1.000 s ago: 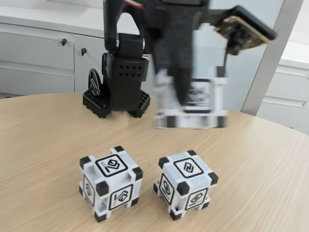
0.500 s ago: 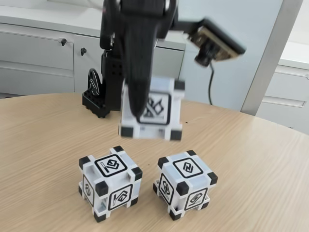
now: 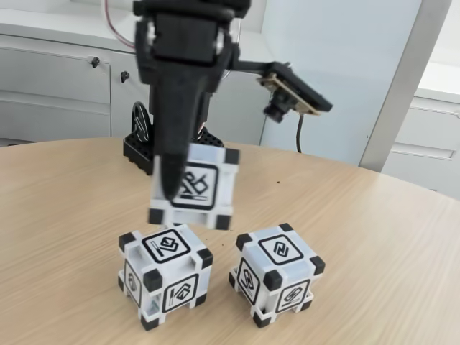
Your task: Stack cubes from left to right.
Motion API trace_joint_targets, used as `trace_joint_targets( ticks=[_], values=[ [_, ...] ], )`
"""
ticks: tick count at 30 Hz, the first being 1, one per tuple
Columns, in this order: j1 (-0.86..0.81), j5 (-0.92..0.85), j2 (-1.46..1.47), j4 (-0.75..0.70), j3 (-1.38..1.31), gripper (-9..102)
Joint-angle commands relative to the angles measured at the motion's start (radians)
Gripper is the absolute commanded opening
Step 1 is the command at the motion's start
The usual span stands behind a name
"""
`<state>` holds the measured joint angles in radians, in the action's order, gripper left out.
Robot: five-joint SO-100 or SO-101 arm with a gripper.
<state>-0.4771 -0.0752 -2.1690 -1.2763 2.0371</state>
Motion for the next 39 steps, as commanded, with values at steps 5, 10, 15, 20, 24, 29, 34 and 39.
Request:
trace_joint_targets(
  ticks=[5,10,15,20,24,29,34,39],
  values=[
    [-0.025,-0.058,-0.021,0.002,-0.003,19],
    [-0.025,-0.077,-0.008,0.0,0.002,19],
    [-0.028,-0.063,-0.006,0.0,0.002,19],
    [-0.029,-0.055,-0.006,-0.002,0.003,19],
    [-0.107,-0.051,-0.006,-0.002,0.003,19],
    [-0.141,-0.054,-0.006,-0.002,0.003,20],
    [-0.133,-0.066,-0.006,-0.002,0.003,20],
    [-0.132,-0.063,-0.006,-0.002,0.003,20]
  ],
)
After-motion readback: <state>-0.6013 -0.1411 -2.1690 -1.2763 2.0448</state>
